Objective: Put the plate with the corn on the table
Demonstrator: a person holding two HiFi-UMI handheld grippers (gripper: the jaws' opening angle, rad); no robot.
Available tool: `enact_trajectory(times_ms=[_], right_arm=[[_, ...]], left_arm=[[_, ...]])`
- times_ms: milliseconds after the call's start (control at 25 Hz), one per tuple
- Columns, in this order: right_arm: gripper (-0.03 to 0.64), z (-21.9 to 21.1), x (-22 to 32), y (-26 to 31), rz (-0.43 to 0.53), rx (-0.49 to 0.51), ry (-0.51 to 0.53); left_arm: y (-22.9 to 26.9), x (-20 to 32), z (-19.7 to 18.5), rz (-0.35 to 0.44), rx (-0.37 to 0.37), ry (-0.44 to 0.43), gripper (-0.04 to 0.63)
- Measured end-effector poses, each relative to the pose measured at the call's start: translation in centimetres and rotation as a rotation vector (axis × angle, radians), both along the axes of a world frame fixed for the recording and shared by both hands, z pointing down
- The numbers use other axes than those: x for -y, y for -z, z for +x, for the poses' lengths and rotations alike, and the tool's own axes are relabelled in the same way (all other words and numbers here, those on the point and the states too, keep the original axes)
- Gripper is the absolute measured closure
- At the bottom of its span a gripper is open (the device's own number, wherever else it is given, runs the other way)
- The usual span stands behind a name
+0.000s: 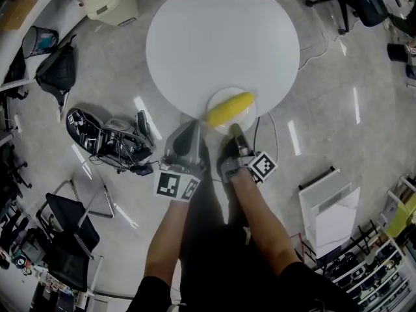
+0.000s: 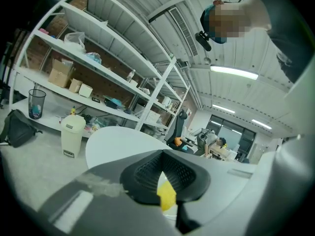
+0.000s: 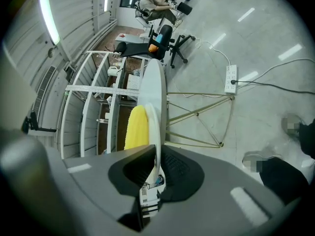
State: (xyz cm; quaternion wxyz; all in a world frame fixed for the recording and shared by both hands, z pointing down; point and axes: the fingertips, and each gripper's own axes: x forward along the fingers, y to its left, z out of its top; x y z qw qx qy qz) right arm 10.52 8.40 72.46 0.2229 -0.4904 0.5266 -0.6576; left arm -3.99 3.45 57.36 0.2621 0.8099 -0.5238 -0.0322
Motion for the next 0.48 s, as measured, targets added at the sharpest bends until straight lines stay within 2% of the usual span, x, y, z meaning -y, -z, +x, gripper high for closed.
enact_trajectory(times_ms=[320, 480], right_arm=[[0.487, 0.0, -0.29, -0.75, -0.066, -0.004, -0.031], [0.476, 0.07, -0.09, -0.78, -0.084, -0.009, -0.048]], left_arm=[[0.28, 0.17, -0.2, -0.004, -0.001, -0.009, 0.591], [0.62, 0.22, -0.05, 0.0, 0.002, -0.014, 0.591]])
